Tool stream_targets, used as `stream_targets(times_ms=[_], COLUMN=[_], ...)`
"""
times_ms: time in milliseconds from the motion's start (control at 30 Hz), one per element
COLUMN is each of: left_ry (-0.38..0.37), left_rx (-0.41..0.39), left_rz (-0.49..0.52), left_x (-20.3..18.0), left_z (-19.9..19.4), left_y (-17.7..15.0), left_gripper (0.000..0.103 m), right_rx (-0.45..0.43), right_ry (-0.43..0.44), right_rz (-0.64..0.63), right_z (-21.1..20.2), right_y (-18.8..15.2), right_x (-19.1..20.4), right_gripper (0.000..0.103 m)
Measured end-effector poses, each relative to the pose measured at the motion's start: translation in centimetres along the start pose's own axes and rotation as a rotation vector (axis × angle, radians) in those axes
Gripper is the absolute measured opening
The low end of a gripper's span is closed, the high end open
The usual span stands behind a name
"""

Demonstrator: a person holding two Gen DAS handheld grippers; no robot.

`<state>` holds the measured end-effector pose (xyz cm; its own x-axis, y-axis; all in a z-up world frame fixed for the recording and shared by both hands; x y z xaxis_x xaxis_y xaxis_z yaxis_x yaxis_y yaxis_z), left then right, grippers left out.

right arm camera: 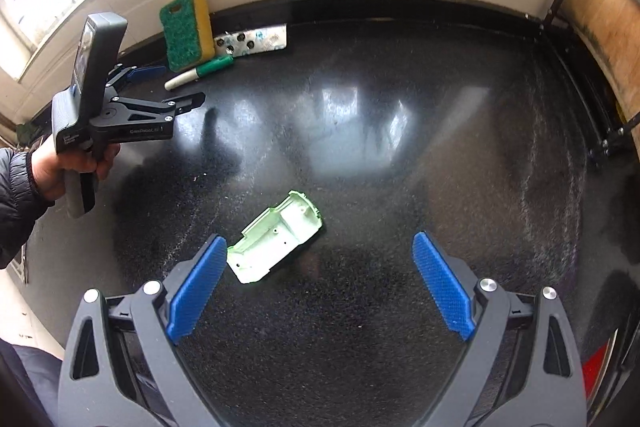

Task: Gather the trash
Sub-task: 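Grasp the green-capped marker with the left tool while the right tool grasps the green plastic piece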

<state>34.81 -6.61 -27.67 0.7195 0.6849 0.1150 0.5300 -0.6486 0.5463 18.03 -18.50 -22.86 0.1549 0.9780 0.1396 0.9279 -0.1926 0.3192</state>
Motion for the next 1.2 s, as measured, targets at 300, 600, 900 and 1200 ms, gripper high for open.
stream_targets(times_ms=[300,600,900,1200], left_ry=[-0.142,-0.069,-0.042,-0.010], left_rx=[-0.005,-0.014,-0.009,0.036], left_rz=[0.011,0.034,0.012,-0.134], left_x=[-3.3,-2.6,-3.2,-4.0], left_z=[-0.3,1.3,0.9,-1.2], left_y=[-0.6,0.8,1.5,-0.5], left_gripper=[0.092,0.092,0.055,0.013], right_rx=[0.064,0.107,0.085,0.051], right_ry=[-0.014,-0.055,-0.098,-0.076], right_rz=[0.030,0.059,0.023,-0.023], right_z=[3.9,6.1,7.3,5.7], right_y=[-0.4,-1.5,-1.2,0.8], right_x=[2.5,3.2,3.9,2.4], right_gripper=[0.091,0.085,0.035,0.034])
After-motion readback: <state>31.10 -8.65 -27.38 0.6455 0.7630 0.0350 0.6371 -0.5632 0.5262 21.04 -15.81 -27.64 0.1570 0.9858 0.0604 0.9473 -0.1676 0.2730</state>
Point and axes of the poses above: each gripper's, at about its wrist camera, not at the fingertips, and z roughly the way its jaws point, x to its left, y to its top, the point moved 9 cm from there along z, roughly the way its jaws point, and after that the axes turned 6 degrees about z, right-handed, at the moved point
